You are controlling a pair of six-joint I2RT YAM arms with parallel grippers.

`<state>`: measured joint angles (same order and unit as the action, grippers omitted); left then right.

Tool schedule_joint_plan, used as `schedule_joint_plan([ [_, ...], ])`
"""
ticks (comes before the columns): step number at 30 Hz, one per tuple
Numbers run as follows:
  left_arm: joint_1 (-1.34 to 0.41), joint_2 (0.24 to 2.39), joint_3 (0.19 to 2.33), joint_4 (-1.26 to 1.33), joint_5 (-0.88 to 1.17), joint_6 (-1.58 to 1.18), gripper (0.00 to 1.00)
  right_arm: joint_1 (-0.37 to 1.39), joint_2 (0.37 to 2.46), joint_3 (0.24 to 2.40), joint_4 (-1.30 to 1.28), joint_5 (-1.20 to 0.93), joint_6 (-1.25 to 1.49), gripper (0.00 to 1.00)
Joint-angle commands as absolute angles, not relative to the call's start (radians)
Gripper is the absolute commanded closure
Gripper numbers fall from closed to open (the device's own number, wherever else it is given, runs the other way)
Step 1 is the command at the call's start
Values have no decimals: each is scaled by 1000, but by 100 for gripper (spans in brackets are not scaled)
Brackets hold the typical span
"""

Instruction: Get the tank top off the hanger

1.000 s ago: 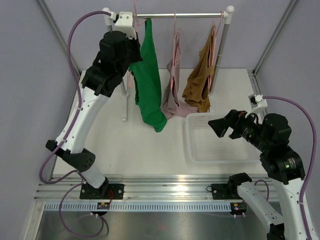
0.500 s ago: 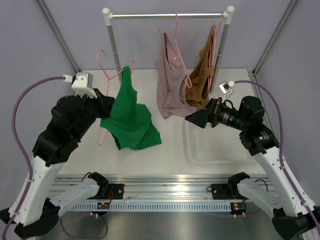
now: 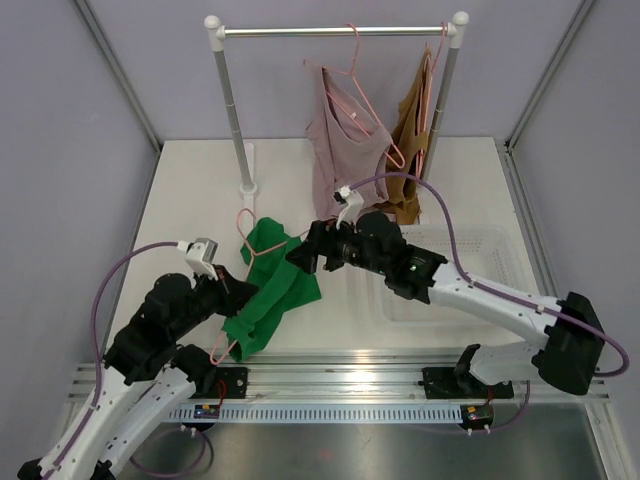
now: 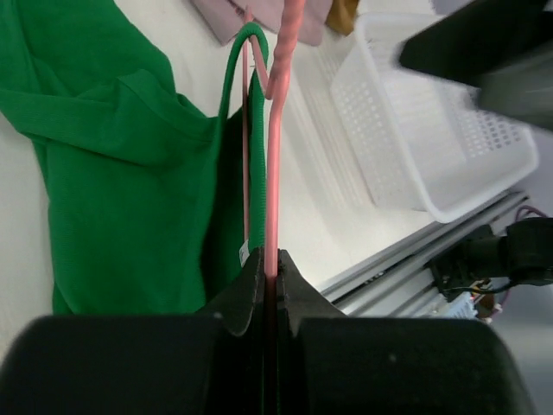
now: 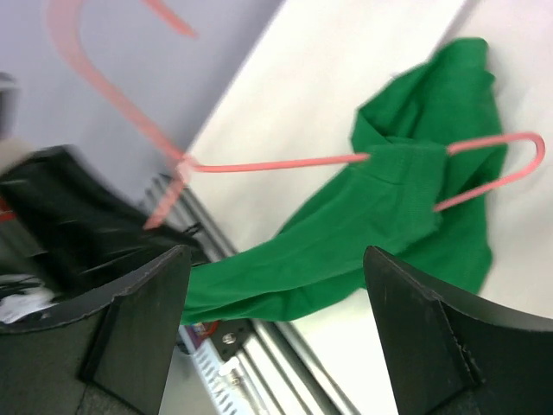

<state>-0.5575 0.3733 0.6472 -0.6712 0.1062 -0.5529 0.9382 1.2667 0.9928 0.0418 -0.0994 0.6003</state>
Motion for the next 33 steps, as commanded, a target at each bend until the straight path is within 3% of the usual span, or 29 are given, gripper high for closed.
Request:
schedule_joint_plan([
  [1, -560, 252, 635, -512, 163, -626, 100, 985, 1368, 1026, 153, 86, 546, 12],
  [15, -561, 227, 617, -538, 196, -635, 100, 988, 1499, 1086, 213, 123, 477, 14],
  [19, -561, 229, 635, -549, 190, -627, 100, 989, 1523, 1118, 149, 204, 433, 33],
  [23, -561, 222, 649, -563, 179, -620, 100, 988, 1534, 1124, 123, 265, 393, 76],
  [25, -561, 216, 653, -568, 179, -617, 100, 986, 1543, 1126, 112, 273, 380, 77],
  [26, -561, 215, 655, -569, 176, -617, 100, 986, 1545, 1127, 107, 282, 377, 84],
  [27, -561, 216, 658, -569, 175, -615, 100, 988, 1551, 1134, 95, 282, 374, 100],
  [33, -561, 239, 690, -618, 163, -601, 100, 931, 1551, 1132, 46, 318, 370, 100],
])
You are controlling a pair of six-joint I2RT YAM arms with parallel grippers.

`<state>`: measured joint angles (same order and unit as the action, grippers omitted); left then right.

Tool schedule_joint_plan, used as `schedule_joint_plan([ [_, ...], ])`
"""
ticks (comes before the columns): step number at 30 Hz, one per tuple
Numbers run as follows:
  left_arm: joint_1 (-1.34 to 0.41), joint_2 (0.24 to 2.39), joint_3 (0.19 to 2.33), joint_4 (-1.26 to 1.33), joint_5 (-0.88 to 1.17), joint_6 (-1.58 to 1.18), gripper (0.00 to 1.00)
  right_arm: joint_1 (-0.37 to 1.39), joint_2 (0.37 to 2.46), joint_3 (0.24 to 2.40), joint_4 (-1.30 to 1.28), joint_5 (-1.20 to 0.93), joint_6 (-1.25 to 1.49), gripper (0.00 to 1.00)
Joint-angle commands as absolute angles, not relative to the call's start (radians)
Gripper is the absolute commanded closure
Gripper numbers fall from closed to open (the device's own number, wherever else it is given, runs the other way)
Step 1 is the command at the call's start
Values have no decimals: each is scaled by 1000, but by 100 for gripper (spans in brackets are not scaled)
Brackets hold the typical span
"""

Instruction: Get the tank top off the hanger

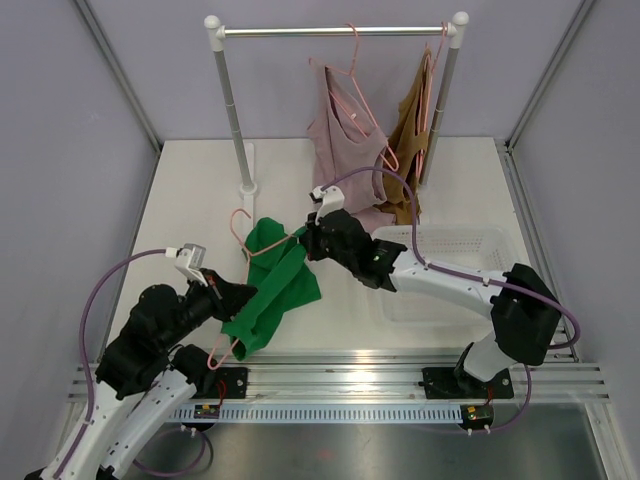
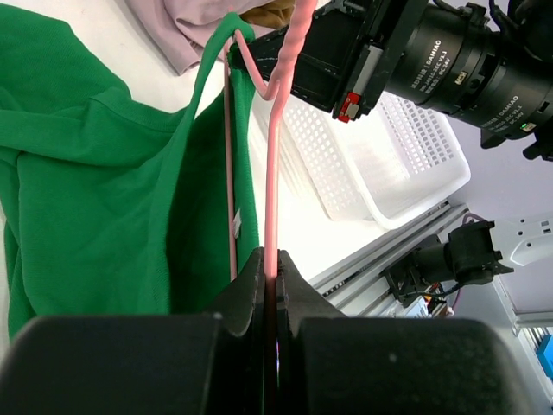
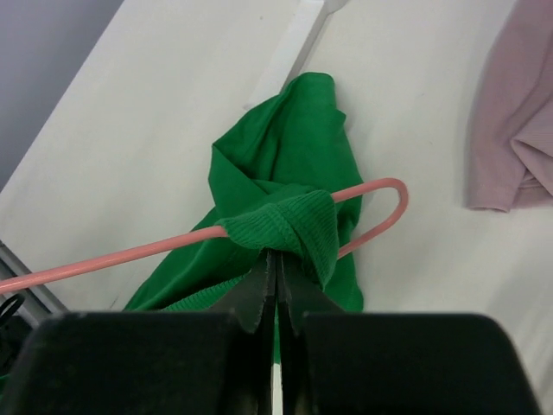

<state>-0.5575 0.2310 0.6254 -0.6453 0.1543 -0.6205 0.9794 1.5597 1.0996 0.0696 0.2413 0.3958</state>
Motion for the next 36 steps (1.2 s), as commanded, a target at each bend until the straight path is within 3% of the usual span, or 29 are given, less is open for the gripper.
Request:
schedule_joint_plan([
  [1, -561, 244, 696, -626, 163, -600, 100, 914, 1546, 1128, 38, 327, 383, 100],
  [14, -561, 285, 739, -577, 245, -578, 100, 761, 1566, 1161, -119, 330, 403, 100],
  [21, -561, 298, 729, -200, 213, -618, 100, 761, 1259, 1019, -80, 39, 465, 100],
  [27, -561, 475, 790, 182, 132, -552, 100, 762, 985, 1000, -205, -129, 482, 100],
  [33, -563, 747, 1014, 336, 72, -410, 100, 767, 911, 1095, -408, -366, 445, 100],
  [36, -563, 802, 1100, 330, 5, -379, 100, 798, 888, 1108, -465, -379, 430, 100],
])
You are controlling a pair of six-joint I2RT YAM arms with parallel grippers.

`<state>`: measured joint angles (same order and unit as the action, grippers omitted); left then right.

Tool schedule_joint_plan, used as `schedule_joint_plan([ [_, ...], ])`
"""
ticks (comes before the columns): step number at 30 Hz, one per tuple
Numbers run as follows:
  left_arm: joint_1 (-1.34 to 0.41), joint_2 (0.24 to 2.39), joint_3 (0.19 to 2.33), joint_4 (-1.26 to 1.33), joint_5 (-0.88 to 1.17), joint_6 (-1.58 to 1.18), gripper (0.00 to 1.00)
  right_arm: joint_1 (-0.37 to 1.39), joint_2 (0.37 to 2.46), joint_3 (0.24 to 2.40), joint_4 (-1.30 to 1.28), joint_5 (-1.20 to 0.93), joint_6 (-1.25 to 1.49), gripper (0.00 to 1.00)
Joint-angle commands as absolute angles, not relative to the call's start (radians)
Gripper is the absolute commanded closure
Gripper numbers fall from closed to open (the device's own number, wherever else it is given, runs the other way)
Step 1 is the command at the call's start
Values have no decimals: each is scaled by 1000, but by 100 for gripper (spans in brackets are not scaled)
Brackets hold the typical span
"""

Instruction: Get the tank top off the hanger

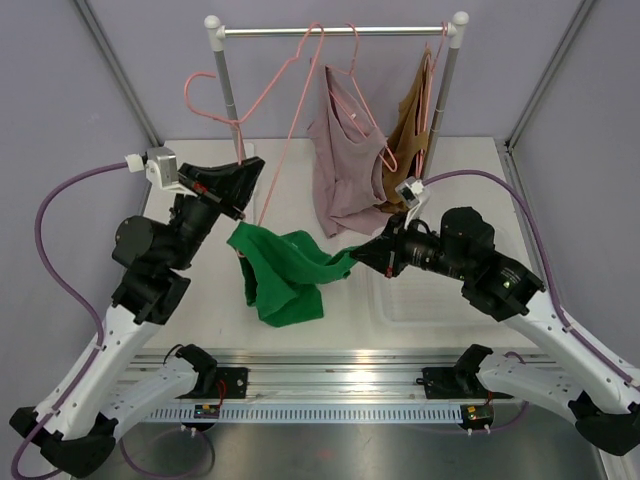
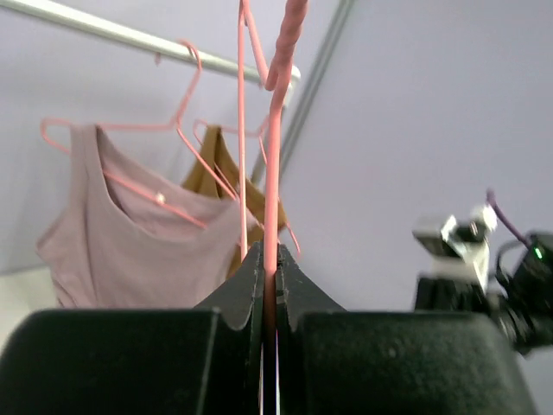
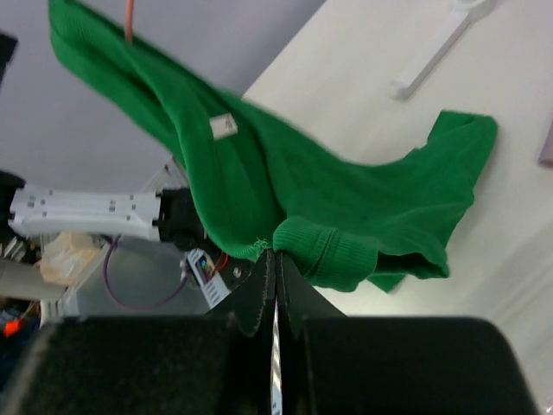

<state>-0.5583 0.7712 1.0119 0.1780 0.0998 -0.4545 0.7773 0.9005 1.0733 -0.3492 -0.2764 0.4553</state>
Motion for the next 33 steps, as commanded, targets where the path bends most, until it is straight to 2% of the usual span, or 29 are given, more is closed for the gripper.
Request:
schedule_joint_plan([
  [1, -563, 816, 1117, 313, -29, -362, 100, 807, 887, 1104, -474, -377, 422, 100],
  [5, -565, 818, 1085, 353, -95, -327, 95, 886, 905, 1085, -410, -478, 394, 100],
  [7, -565, 821, 1057, 344, -89, -298, 100, 914, 933, 1089, -396, -463, 379, 100],
  [11, -565, 818, 922, 469, -54, -268, 100, 928, 992, 1106, -367, -466, 357, 100],
  [13, -566, 819, 942, 404, -136, -273, 100, 928, 1017, 1118, -388, -384, 354, 100],
  [15, -568, 802, 975, 228, -274, -305, 100, 933, 1037, 1124, -420, -295, 356, 100],
  [20, -568, 735, 1034, -128, -344, -414, 100, 988, 1176, 1108, -378, -242, 367, 99],
  [21, -568, 723, 1038, -168, -341, -425, 100, 1005, 1204, 1111, -367, -201, 368, 89],
  [22, -568, 723, 1042, -207, -341, -442, 100, 1024, 1230, 1121, -356, -174, 368, 87],
  [23, -568, 723, 1054, -277, -344, -446, 100, 1058, 1283, 1127, -335, -155, 368, 73],
  [24, -568, 727, 1061, -314, -360, -451, 100, 1071, 1311, 1135, -325, -112, 376, 55],
  [25, -568, 742, 1071, -345, -367, -456, 100, 1084, 1336, 1147, -330, -80, 379, 25],
  [26, -568, 756, 1093, -385, -370, -451, 100, 1100, 1374, 1179, -353, -43, 379, 1],
  [28, -568, 826, 1144, -423, -351, -421, 100, 1103, 1391, 1216, -383, 101, 402, 0],
  [33, -568, 1037, 1374, -572, -319, -370, 100, 1101, 1313, 1220, -440, 277, 416, 1],
])
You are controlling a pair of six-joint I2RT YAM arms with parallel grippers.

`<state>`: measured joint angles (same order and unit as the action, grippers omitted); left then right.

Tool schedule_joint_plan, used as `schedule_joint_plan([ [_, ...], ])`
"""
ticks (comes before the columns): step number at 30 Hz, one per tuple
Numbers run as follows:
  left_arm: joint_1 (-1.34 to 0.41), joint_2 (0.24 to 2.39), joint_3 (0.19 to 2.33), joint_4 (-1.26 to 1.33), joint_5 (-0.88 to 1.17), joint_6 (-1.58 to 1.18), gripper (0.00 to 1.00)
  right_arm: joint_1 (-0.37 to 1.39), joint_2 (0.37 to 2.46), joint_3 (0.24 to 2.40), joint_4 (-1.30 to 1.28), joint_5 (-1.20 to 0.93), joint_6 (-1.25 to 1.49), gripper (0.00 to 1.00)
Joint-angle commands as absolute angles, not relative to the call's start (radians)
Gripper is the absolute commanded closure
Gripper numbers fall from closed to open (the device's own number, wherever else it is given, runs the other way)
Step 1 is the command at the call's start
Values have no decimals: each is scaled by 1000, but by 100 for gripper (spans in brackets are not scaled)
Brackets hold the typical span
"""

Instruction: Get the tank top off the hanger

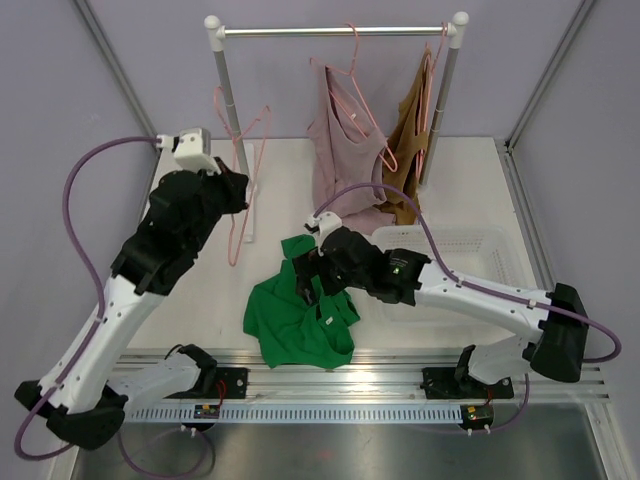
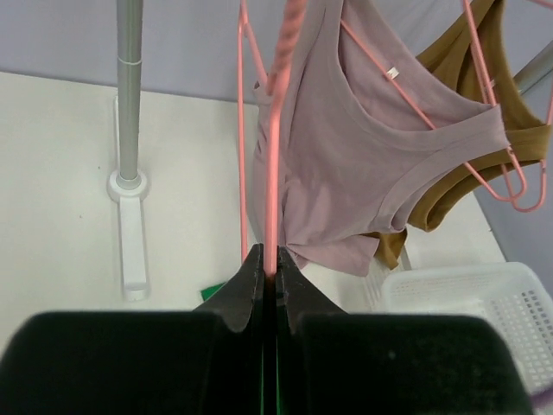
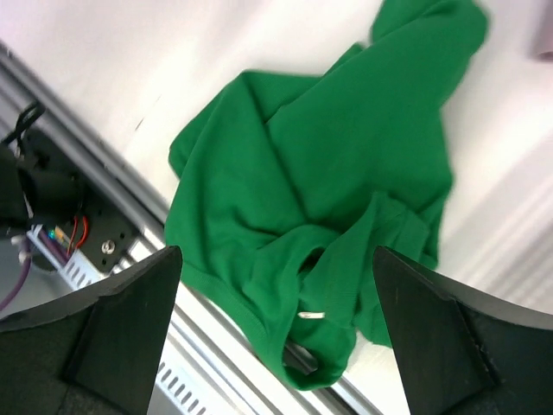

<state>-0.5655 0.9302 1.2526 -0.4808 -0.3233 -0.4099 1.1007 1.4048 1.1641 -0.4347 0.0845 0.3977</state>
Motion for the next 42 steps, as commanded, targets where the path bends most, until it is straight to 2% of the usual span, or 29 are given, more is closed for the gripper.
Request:
schedule_joint_plan([
  [1, -568, 1067, 1456, -589, -322, -359, 100, 1103, 1292, 1197, -440, 293, 420, 0],
  [8, -563, 1356, 1810, -653, -380, -282, 100, 1103, 1125, 1094, -437, 279, 440, 0],
  [17, -459, 1725, 2247, -690, -262, -219, 100, 1103, 1016, 994, -420, 239, 460, 0],
  [22, -408, 1838, 2325, -649, -206, -206, 100, 1101, 1009, 919, -365, 245, 472, 1],
  [26, -387, 1908, 2356, -644, -166, -187, 93, 1101, 1069, 865, -301, 177, 495, 1],
  [30, -376, 1927, 2364, -666, -149, -204, 92, 1103, 1115, 838, -241, 141, 506, 1],
  [32, -376, 1908, 2326, -672, -152, -213, 82, 1101, 1152, 847, -236, 124, 489, 1],
  [33, -376, 1876, 2306, -666, -153, -227, 65, 1103, 1169, 865, -235, 124, 482, 0],
  [36, -376, 1794, 2223, -646, -156, -244, 49, 1103, 1258, 926, -270, 152, 443, 1],
  [37, -376, 1777, 2214, -656, -158, -247, 38, 1103, 1317, 951, -309, 172, 437, 0],
  [39, -376, 1741, 2213, -686, -143, -248, 27, 1103, 1377, 1014, -343, 201, 413, 1],
  [40, -376, 1705, 2217, -730, -147, -255, 2, 1104, 1408, 1034, -359, 195, 402, 0],
  [42, -376, 1654, 2197, -774, -149, -270, 1, 1103, 1494, 1075, -354, 183, 382, 0],
])
